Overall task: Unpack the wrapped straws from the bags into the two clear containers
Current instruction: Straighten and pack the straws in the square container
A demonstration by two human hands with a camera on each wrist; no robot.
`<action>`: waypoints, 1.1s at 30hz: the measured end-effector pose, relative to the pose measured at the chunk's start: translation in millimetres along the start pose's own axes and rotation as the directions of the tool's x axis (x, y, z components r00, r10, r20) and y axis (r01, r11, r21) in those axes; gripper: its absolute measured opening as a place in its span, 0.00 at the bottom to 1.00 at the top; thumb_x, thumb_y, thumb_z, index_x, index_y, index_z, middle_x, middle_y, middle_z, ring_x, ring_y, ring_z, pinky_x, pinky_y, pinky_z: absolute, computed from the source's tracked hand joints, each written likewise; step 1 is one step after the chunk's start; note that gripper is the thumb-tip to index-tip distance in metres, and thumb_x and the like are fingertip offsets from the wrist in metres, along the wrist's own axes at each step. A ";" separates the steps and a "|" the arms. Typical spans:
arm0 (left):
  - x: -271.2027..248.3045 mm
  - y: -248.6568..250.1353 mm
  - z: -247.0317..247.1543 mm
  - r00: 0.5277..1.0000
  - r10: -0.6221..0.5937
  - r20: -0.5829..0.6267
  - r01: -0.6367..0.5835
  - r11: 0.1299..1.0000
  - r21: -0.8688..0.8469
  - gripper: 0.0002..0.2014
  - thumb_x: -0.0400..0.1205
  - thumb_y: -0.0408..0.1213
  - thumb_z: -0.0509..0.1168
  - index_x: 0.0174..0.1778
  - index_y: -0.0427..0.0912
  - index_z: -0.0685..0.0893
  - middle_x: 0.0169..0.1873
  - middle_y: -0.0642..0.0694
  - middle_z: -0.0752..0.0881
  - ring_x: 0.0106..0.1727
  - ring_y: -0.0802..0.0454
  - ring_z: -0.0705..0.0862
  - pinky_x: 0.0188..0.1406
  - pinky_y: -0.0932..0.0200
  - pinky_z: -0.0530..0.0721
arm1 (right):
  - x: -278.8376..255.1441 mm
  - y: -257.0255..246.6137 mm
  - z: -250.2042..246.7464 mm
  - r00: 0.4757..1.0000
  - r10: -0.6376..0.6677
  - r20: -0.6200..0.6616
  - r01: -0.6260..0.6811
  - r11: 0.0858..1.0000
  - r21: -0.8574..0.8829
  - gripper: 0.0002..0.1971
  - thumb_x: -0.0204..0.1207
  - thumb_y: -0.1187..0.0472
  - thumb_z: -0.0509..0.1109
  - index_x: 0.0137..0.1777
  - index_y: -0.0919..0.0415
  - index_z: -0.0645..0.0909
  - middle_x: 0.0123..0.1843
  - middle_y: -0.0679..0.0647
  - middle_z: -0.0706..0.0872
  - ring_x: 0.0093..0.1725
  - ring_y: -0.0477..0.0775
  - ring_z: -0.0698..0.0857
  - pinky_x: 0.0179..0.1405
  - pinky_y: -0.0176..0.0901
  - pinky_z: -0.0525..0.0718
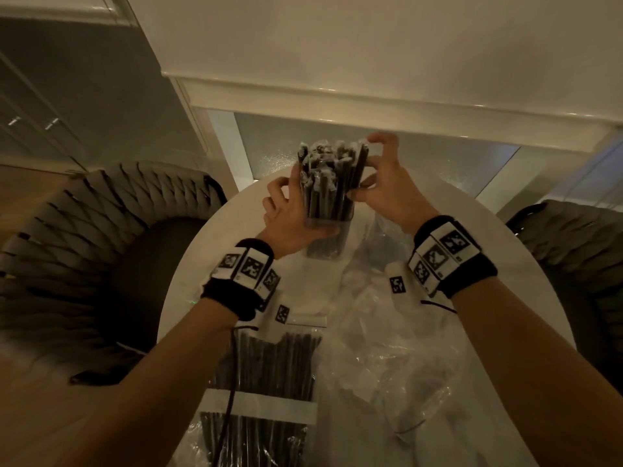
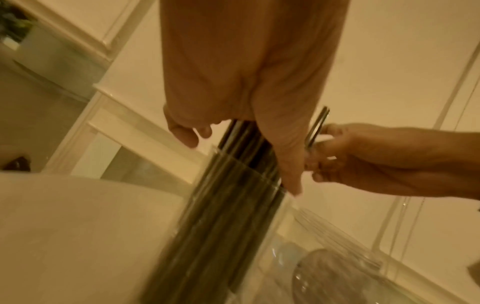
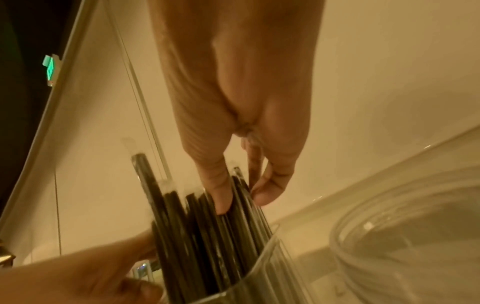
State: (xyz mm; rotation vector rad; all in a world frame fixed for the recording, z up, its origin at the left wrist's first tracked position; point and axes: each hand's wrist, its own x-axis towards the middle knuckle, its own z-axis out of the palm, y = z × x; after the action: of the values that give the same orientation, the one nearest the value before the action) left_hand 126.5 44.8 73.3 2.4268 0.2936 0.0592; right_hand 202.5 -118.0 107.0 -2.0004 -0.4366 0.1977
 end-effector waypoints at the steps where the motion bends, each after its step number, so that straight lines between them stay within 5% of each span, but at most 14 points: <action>1: 2.9 -6.7 -6.8 0.999 0.003 0.051 -0.004 1.000 0.010 0.60 0.66 0.54 0.78 0.82 0.50 0.41 0.72 0.37 0.55 0.74 0.37 0.57 0.74 0.45 0.61 | 1.0 -0.3 -4.1 1.000 0.022 0.018 -0.022 1.000 -0.020 0.42 0.65 0.71 0.78 0.73 0.56 0.55 0.67 0.61 0.79 0.43 0.55 0.88 0.40 0.37 0.84; 4: 14.3 -15.0 -20.7 0.989 0.006 0.146 -0.001 0.999 -0.035 0.55 0.67 0.56 0.77 0.82 0.51 0.47 0.74 0.37 0.58 0.77 0.35 0.58 0.78 0.42 0.60 | 2.1 -1.8 0.3 0.986 0.064 0.153 -0.047 0.993 -0.110 0.44 0.66 0.63 0.80 0.77 0.56 0.57 0.69 0.55 0.75 0.57 0.59 0.83 0.38 0.38 0.86; 6: 21.3 -8.1 -25.9 0.987 0.063 0.146 -0.038 0.985 -0.166 0.50 0.67 0.59 0.75 0.80 0.50 0.56 0.73 0.38 0.69 0.75 0.39 0.67 0.77 0.42 0.66 | 5.8 -5.5 7.8 0.983 0.035 0.181 -0.005 0.986 -0.167 0.32 0.72 0.62 0.74 0.75 0.59 0.66 0.65 0.56 0.80 0.59 0.58 0.82 0.50 0.51 0.89; 8: 26.6 0.4 -33.7 0.989 0.089 0.114 -0.059 0.968 -0.245 0.36 0.75 0.48 0.73 0.76 0.45 0.66 0.69 0.40 0.78 0.68 0.48 0.76 0.68 0.54 0.73 | 12.3 -17.7 5.7 0.989 0.028 0.142 0.005 0.975 -0.221 0.20 0.77 0.62 0.69 0.69 0.59 0.74 0.60 0.57 0.84 0.54 0.58 0.83 0.58 0.60 0.84; 12: 33.0 8.8 -54.1 0.984 0.163 0.071 -0.146 0.970 -0.195 0.18 0.81 0.32 0.66 0.67 0.38 0.76 0.62 0.38 0.83 0.57 0.51 0.78 0.56 0.59 0.73 | 26.6 -38.6 -10.9 0.981 0.053 0.186 -0.011 0.976 -0.218 0.13 0.80 0.66 0.62 0.64 0.62 0.78 0.46 0.50 0.82 0.38 0.44 0.78 0.33 0.31 0.77; 16: 29.3 5.0 -43.5 0.978 0.176 0.110 -0.165 0.981 -0.106 0.19 0.76 0.29 0.70 0.64 0.40 0.79 0.59 0.40 0.84 0.58 0.42 0.83 0.53 0.57 0.79 | 23.5 -26.3 -4.7 0.938 0.195 0.285 -0.111 0.952 -0.285 0.13 0.79 0.67 0.63 0.62 0.64 0.78 0.48 0.57 0.84 0.43 0.53 0.82 0.35 0.37 0.81; 19: 20.1 -4.3 -35.8 0.995 0.083 0.048 -0.058 0.922 -0.383 0.26 0.75 0.23 0.70 0.68 0.40 0.74 0.55 0.48 0.80 0.49 0.51 0.84 0.47 0.62 0.86 | 6.8 -4.3 -2.7 0.974 0.179 0.142 -0.150 0.970 -0.190 0.22 0.75 0.72 0.65 0.69 0.62 0.73 0.59 0.60 0.81 0.50 0.57 0.83 0.38 0.40 0.85; 21: 10.1 -17.3 -31.8 0.996 -0.049 -0.075 -0.001 0.832 -0.554 0.22 0.75 0.22 0.68 0.63 0.41 0.74 0.55 0.48 0.79 0.51 0.51 0.84 0.51 0.57 0.86 | -13.4 3.7 -4.9 0.981 0.110 -0.157 -0.115 0.993 -0.019 0.23 0.73 0.76 0.65 0.67 0.60 0.72 0.59 0.58 0.80 0.49 0.53 0.83 0.38 0.35 0.85; 22: 3.3 -21.3 -29.3 0.978 -0.101 -0.181 -0.015 0.837 -0.547 0.17 0.76 0.21 0.66 0.58 0.41 0.76 0.53 0.48 0.80 0.51 0.51 0.84 0.51 0.57 0.84 | -23.3 6.1 -4.7 0.954 0.088 -0.285 -0.084 0.996 0.027 0.21 0.73 0.76 0.66 0.64 0.60 0.73 0.55 0.56 0.80 0.46 0.49 0.83 0.37 0.32 0.84; 24: -9.5 -22.2 -19.8 0.939 -0.082 -0.335 -0.082 0.889 -0.449 0.10 0.76 0.23 0.65 0.48 0.41 0.78 0.46 0.47 0.83 0.46 0.52 0.83 0.47 0.60 0.81 | -39.0 8.0 2.8 0.953 0.040 -0.301 -0.034 0.999 0.027 0.17 0.73 0.74 0.67 0.60 0.61 0.75 0.51 0.54 0.82 0.44 0.48 0.83 0.39 0.34 0.85; 27: -16.5 -9.0 3.3 0.958 0.118 -0.263 -0.181 0.957 -0.228 0.09 0.76 0.29 0.68 0.51 0.41 0.82 0.46 0.44 0.85 0.44 0.51 0.82 0.42 0.60 0.80 | -45.3 5.2 28.7 0.998 -0.010 -0.061 0.004 0.995 -0.096 0.17 0.74 0.67 0.70 0.64 0.63 0.77 0.54 0.56 0.83 0.49 0.52 0.83 0.45 0.34 0.81; 30: -9.6 1.4 18.2 0.962 0.182 -0.203 -0.199 0.977 -0.069 0.12 0.79 0.36 0.66 0.58 0.40 0.79 0.51 0.39 0.86 0.48 0.39 0.83 0.47 0.47 0.83 | -34.2 -0.8 43.6 0.998 0.000 -0.063 -0.009 0.990 -0.140 0.16 0.75 0.63 0.71 0.63 0.65 0.79 0.58 0.62 0.86 0.55 0.59 0.85 0.49 0.36 0.77; 33: -4.8 9.1 13.1 0.954 0.196 -0.227 -0.215 0.975 -0.061 0.12 0.83 0.38 0.62 0.60 0.37 0.79 0.50 0.35 0.88 0.48 0.35 0.85 0.43 0.52 0.80 | -22.4 -9.0 37.8 0.999 -0.019 -0.034 0.011 0.980 -0.200 0.15 0.77 0.59 0.70 0.62 0.65 0.81 0.57 0.62 0.88 0.56 0.59 0.85 0.45 0.32 0.72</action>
State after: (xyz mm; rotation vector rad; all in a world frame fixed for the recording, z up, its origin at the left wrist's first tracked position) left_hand 125.1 28.7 69.2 2.3588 0.1317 0.4274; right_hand 167.7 -91.6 96.7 -2.1934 -0.4640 0.1121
